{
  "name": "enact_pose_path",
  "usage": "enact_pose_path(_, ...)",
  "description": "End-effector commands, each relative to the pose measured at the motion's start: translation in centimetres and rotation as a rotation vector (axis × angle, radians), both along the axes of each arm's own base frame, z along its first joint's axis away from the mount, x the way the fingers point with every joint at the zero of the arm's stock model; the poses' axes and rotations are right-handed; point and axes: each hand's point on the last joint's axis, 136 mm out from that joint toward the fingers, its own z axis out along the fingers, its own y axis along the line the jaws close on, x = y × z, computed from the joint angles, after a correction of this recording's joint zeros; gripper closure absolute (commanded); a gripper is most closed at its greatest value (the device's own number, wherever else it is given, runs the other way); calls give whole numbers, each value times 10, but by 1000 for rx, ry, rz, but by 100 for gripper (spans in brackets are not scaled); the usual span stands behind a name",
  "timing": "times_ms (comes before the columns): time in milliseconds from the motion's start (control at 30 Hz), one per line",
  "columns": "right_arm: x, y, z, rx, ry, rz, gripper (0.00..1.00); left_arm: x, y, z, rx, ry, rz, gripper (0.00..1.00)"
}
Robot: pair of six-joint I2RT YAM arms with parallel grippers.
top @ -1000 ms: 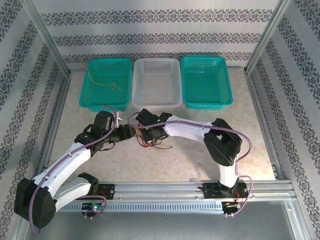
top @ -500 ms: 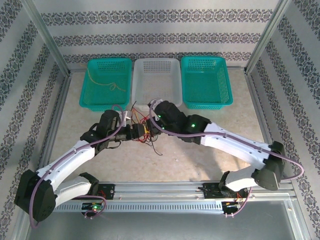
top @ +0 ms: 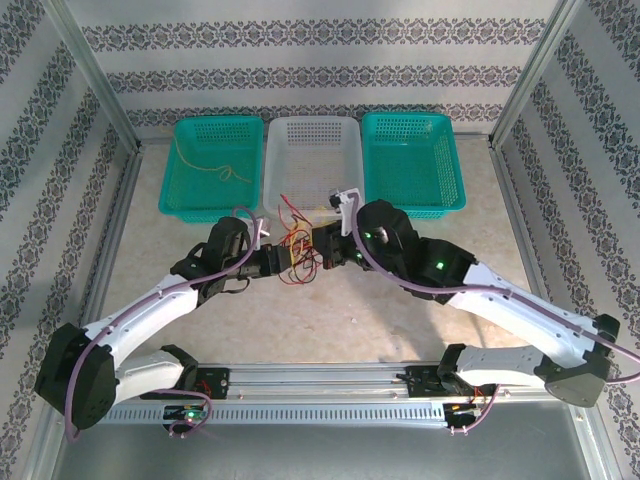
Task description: Untangle the cables
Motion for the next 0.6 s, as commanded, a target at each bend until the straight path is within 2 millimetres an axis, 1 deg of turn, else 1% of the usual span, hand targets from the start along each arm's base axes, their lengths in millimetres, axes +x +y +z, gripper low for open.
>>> enact_pose_path(0, 0, -24, 21, 25, -67, -61, 100, -3, 9, -10, 72, 0, 19, 93)
enact_pose_path(33, -1, -32, 21, 22, -70, -77, 100, -4, 13, -13, 98, 2, 27, 99)
enact_pose_path(67, -1, -41, 21, 23, -75, -95, 100, -5, 18, -17, 125, 8, 38, 100)
enact_pose_path(133, -1, -60, 22, 43, -76, -142, 100, -6, 28, -28, 183, 23, 61, 100)
enact_pose_path(300, 0, -105, 19, 78, -55, -245, 100, -11, 41, -51, 270, 78, 85, 100)
enact_pose_path(367, 0, -115, 15, 88, -37, -263, 100, -13, 42, -57, 285, 103, 85, 100)
enact_pose_path(400, 1, -117, 10, 88, -21, -266, 100, -14, 40, -58, 277, 111, 72, 100)
enact_pose_path(433, 2, -118, 5, 86, -2, -265, 100, -15, 35, -55, 255, 110, 51, 98)
enact_pose_path(467, 3, -117, 1, 83, 15, -260, 100, -16, 32, -53, 236, 110, 39, 87)
enact_pose_path(500, 4, -114, -4, 75, 33, -253, 100, -19, 28, -50, 215, 113, 25, 71)
enact_pose_path(533, 5, -112, -10, 62, 49, -247, 100, -21, 26, -45, 196, 109, 13, 60)
enact_pose_path(567, 7, -109, -15, 50, 62, -245, 100, -23, 24, -40, 183, 104, 2, 54)
